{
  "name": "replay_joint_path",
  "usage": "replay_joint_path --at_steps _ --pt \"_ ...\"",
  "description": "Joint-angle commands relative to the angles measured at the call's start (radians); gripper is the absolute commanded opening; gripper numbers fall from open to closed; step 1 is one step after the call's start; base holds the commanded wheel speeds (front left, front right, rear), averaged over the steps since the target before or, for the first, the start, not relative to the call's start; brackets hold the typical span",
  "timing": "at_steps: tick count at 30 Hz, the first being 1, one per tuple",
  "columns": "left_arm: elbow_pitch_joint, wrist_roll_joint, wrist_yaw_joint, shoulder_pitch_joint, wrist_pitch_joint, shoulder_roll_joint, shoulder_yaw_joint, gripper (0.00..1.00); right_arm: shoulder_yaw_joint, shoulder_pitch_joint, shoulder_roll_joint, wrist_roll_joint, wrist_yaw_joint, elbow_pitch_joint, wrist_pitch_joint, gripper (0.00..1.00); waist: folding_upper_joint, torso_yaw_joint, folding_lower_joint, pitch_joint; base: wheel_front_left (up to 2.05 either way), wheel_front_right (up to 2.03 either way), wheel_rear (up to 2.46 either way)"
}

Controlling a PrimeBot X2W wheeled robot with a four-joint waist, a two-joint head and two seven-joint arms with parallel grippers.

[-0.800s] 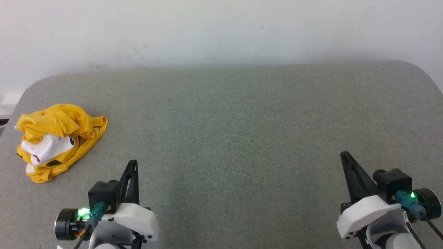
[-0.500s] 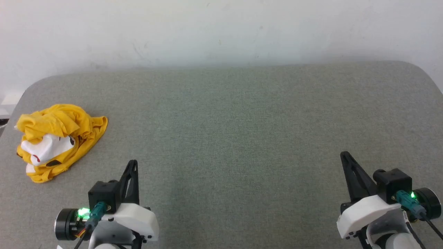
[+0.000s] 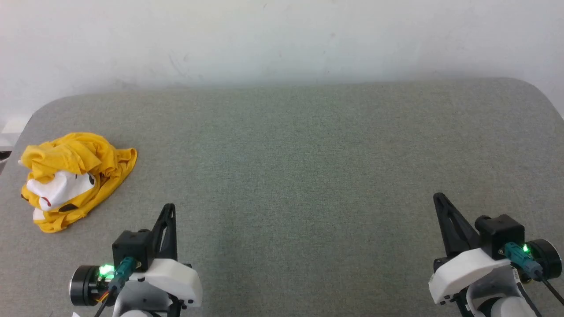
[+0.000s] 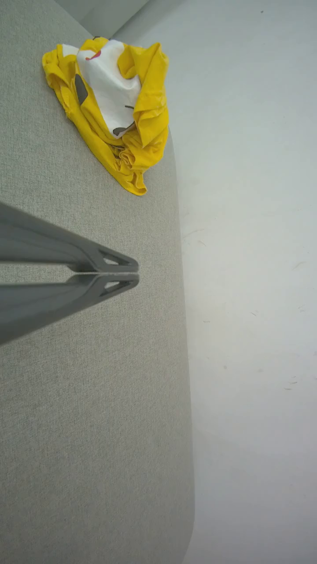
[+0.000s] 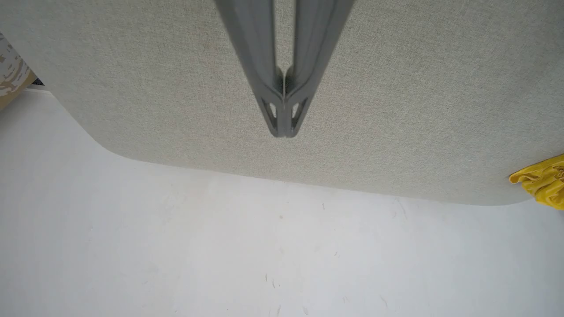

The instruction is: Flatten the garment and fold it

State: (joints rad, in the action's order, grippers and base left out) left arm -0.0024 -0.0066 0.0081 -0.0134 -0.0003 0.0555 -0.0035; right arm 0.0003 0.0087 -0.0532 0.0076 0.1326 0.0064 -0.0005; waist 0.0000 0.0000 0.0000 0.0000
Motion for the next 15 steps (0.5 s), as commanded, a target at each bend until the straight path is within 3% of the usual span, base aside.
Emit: replay_joint_path --at_steps 1,8,9,15 --pt "0.002 0.007 -0.008 0.013 0.0 -0.005 0.004 0.0 0.0 -0.009 0.003 -0.008 -0.002 -0.006 0.0 0.0 0.0 0.0 0.0 0.0 0.0 0.0 0.0" --pt "0.002 0.007 -0.008 0.013 0.0 -0.005 0.004 0.0 0.0 -0.009 0.003 -0.008 -0.002 -0.006 0.0 0.0 0.0 0.0 0.0 0.0 0.0 0.0 0.0" --pt "0.002 0.007 -0.008 0.013 0.0 -0.005 0.004 1.0 0.0 -0.009 0.003 -0.008 -0.002 -0.006 0.0 1.0 0.0 0.0 0.0 0.0 0.0 0.0 0.0" --pt "0.0 0.0 0.0 0.0 0.0 0.0 -0.001 1.0 0.0 0.0 -0.001 0.001 0.0 0.002 0.0 1.0 0.0 0.0 0.0 0.0 0.0 0.0 0.0"
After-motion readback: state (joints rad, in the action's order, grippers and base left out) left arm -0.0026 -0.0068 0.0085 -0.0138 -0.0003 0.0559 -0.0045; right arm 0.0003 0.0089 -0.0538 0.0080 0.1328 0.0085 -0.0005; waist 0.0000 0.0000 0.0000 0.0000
